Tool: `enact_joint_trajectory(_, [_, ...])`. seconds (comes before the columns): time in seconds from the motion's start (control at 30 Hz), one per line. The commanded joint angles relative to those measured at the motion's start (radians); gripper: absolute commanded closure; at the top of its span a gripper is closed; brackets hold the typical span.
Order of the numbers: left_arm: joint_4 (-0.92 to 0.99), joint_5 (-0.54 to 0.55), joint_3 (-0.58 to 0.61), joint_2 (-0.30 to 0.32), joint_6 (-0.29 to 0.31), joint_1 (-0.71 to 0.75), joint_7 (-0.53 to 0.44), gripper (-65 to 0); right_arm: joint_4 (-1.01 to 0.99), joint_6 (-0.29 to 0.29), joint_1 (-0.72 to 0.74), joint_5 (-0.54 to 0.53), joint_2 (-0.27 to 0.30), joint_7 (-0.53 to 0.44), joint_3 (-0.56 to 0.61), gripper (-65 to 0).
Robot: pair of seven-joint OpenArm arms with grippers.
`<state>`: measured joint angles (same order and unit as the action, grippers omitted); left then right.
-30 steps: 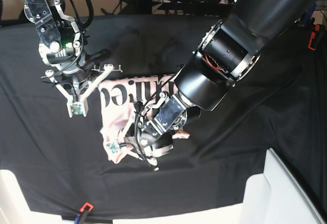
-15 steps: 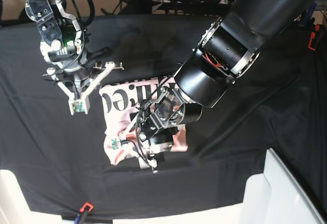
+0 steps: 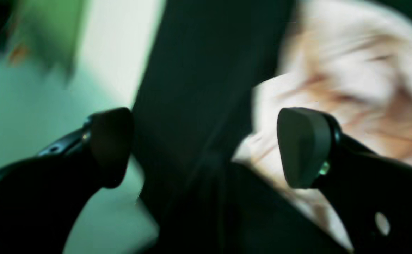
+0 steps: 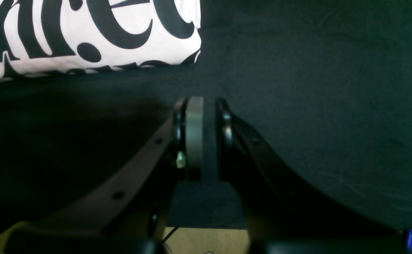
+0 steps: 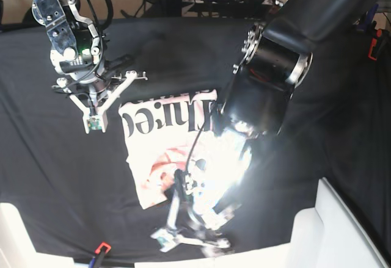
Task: Fold the T-shirt properly
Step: 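Press the shirt's edge with the left gripper and release it, then tuck the loose pink fabric under the folded stack with the left gripper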
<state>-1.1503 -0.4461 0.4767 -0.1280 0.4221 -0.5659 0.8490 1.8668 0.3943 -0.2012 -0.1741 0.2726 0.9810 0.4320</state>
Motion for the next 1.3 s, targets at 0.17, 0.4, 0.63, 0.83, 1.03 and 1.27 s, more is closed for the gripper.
enact_joint_trajectory(0.17, [-0.184, 0.011, -0.009, 0.011, 0.014, 0.134, 0.063, 0.0, 0.014, 0.005, 0.027, 0.009, -0.008, -0.018, -0.002, -5.8])
enact_joint_trajectory(0.4, [-0.276, 0.014, -0.131, 0.012, 0.014, 0.209, 0.134, 0.0, 0.014, 0.004, 0.036, 0.009, -0.009, -0.018, -0.002, -5.8])
enact_joint_trajectory(0.63, [-0.150, 0.014, -0.164, 0.014, 0.014, 0.111, 0.129, -30.9, 0.014, 0.004, 0.032, 0.008, -0.011, -0.018, -0.002, -5.8])
enact_joint_trajectory(0.83, [-0.122, 0.013, -0.152, -0.019, 0.014, 0.080, 0.129, -41.7, 0.014, 0.004, 0.029, 0.008, -0.011, -0.018, -0.002, -5.8])
enact_joint_trajectory(1.03, [-0.003, 0.013, -0.154, -0.029, 0.014, 0.071, 0.128, -41.7, 0.014, 0.004, 0.027, 0.006, -0.020, -0.018, -0.002, -5.8])
enact_joint_trajectory(1.27, [0.013, 0.013, -0.154, -0.029, 0.014, 0.082, 0.128, -41.7, 0.014, 0.004, 0.027, 0.006, -0.040, -0.017, 0.000, -5.8])
